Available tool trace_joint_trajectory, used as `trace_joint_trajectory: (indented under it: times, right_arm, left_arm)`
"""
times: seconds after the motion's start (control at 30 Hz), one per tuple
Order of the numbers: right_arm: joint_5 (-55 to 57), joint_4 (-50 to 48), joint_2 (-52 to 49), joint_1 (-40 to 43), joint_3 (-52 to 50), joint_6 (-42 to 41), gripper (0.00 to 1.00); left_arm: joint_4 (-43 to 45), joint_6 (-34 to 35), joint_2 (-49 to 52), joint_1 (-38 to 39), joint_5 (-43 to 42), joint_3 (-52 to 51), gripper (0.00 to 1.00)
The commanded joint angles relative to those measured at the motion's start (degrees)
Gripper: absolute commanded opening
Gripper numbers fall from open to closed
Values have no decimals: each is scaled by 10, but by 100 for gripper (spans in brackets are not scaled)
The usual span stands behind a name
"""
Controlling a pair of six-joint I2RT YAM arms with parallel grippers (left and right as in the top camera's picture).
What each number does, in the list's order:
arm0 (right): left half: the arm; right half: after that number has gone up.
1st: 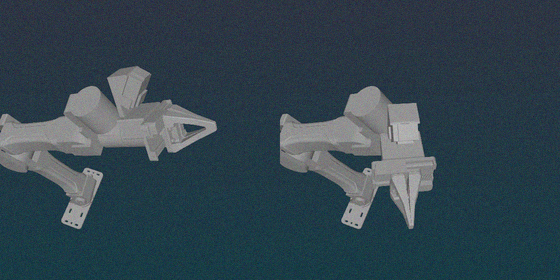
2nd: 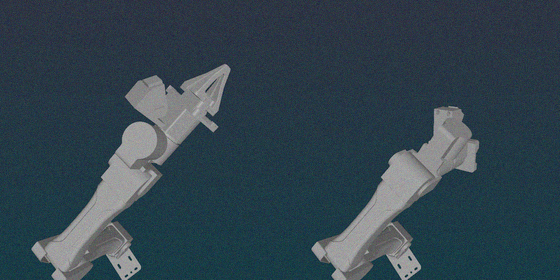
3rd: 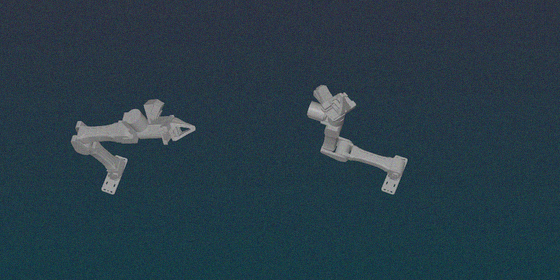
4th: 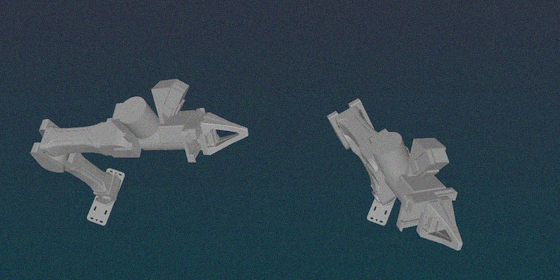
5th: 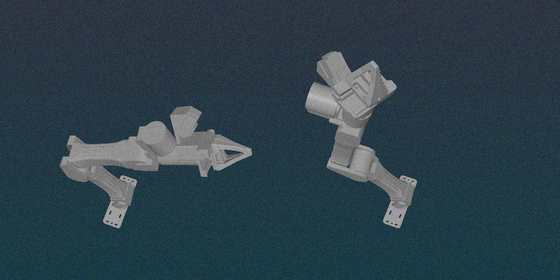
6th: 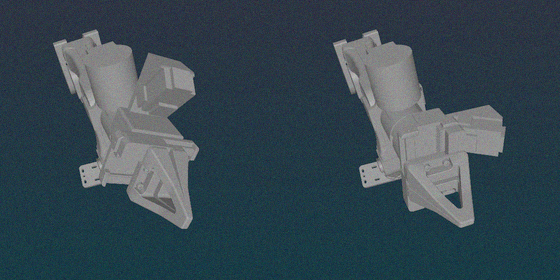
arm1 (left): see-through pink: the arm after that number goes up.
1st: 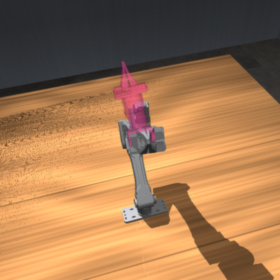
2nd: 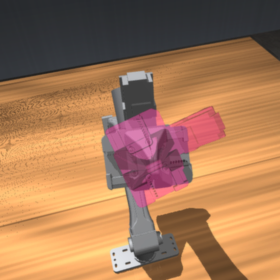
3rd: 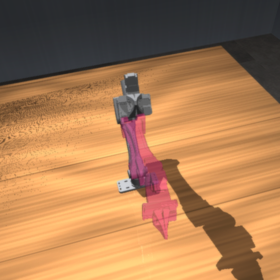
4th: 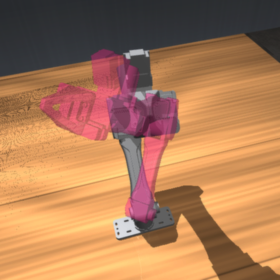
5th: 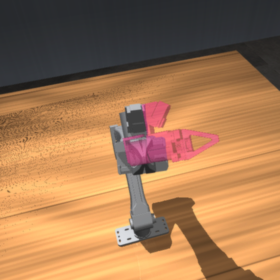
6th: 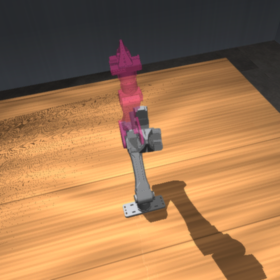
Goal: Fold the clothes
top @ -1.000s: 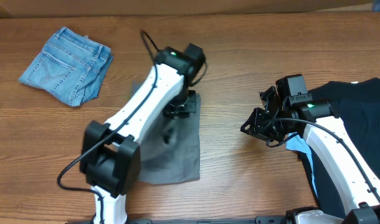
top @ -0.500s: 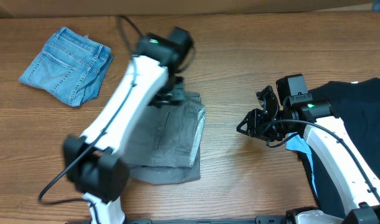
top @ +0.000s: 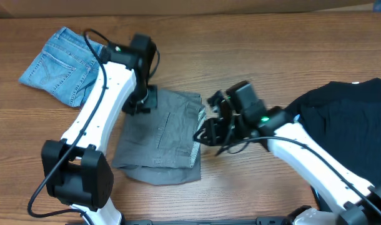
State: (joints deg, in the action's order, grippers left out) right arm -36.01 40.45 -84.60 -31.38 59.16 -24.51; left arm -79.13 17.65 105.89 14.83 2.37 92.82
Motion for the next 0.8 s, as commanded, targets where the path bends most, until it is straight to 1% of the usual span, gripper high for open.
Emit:
trace_joint_trajectory:
  times: [0.0,0.1,0.2,0.3,0.4,0.47,0.57,0.63,0.7,0.77]
  right_arm:
    - [44,-30,-69,-46,9,-105,26]
    - [43,-34,-126,-69,9,-157,20]
    - [29,-34,-185,-82,9,-188,20]
    - [28,-28,-241,-85,9,-195,20]
    - [-24,-21,-282,-81,9,-204,7]
    - [-31,-7,-284,-78,9,-200,5]
    - [-28,18,-263,-71,10,-171,5]
    - [-7,39,-231,-63,10,-158,5]
    - [28,58,-189,-52,16,-154,6]
    - [48,55,-144,-41,27,-128,10]
  left_arm:
    - [40,-22,2,-19,-30,-91,14]
    - [69,-22,2,-37,-41,-140,13]
    - [98,-22,2,-57,-41,-175,14]
    - [123,-22,2,-78,-35,-202,18]
    - [150,-24,2,-98,-34,-227,22]
    - [159,-30,2,-109,-34,-239,24]
    - [162,-41,2,-119,-35,-249,22]
    - [162,-49,2,-120,-35,-251,20]
    - [162,-62,2,-119,-54,-252,20]
    - [165,-70,2,-115,-71,-252,20]
